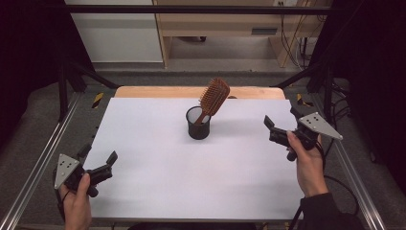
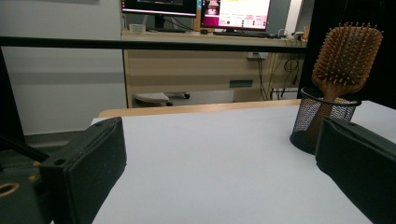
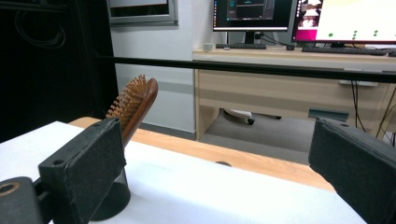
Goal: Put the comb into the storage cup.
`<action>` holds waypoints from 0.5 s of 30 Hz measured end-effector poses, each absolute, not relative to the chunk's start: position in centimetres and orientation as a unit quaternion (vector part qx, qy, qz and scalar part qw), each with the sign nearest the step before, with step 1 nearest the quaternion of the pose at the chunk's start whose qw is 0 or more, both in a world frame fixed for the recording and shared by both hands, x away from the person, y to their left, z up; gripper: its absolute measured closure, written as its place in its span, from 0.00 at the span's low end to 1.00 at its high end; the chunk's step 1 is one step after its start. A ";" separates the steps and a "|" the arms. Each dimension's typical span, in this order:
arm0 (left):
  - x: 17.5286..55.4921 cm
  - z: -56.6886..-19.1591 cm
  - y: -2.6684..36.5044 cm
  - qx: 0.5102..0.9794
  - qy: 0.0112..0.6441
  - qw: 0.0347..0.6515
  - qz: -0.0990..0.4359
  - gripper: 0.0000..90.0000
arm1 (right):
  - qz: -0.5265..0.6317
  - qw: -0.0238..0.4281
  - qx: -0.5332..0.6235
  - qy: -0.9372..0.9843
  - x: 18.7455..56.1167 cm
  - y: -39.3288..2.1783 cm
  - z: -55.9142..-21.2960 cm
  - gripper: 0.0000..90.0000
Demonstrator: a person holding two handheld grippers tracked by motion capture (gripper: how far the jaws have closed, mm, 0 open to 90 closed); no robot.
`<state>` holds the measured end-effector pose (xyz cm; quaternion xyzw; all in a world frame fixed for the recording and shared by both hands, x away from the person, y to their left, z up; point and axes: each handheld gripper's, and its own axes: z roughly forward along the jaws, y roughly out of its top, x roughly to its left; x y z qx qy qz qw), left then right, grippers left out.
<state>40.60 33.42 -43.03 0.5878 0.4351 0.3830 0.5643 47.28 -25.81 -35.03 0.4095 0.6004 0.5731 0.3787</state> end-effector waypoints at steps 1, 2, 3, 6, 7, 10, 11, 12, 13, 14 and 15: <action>40.5 -43.0 33.4 0.588 0.436 0.564 0.383 0.02 | 0.573 0.376 0.411 0.601 47.1 -26.0 -35.2 0.05; 40.4 -43.0 33.5 0.587 0.435 0.564 0.384 0.02 | 0.573 0.373 0.412 0.603 46.9 -26.1 -35.4 0.05; 40.3 -43.0 33.5 0.588 0.435 0.565 0.383 0.02 | 0.570 0.374 0.411 0.605 46.7 -26.2 -35.6 0.05; 40.2 -43.2 33.5 0.589 0.436 0.566 0.378 0.02 | 0.570 0.372 0.415 0.603 46.0 -26.5 -36.2 0.05; 40.2 -43.1 33.5 0.588 0.435 0.567 0.378 0.02 | 0.569 0.372 0.418 0.603 45.7 -26.8 -36.6 0.05; 40.1 -43.0 33.4 0.591 0.429 0.570 0.376 0.02 | 0.566 0.372 0.420 0.604 45.3 -27.0 -37.0 0.05; 40.1 -43.0 33.4 0.591 0.428 0.571 0.375 0.02 | 0.567 0.370 0.421 0.604 45.2 -27.1 -37.2 0.05; 40.1 -43.0 33.4 0.591 0.428 0.573 0.373 0.02 | 0.569 0.369 0.422 0.602 45.0 -27.2 -37.4 0.05; 40.1 -43.0 33.4 0.590 0.428 0.575 0.372 0.02 | 0.569 0.368 0.423 0.602 44.8 -27.3 -37.7 0.05; 40.1 -43.1 33.4 0.590 0.428 0.575 0.371 0.02 | 0.569 0.368 0.423 0.602 44.7 -27.4 -37.9 0.05; 40.2 -43.1 33.5 0.590 0.429 0.574 0.371 0.02 | 0.568 0.368 0.424 0.601 44.5 -27.5 -38.1 0.05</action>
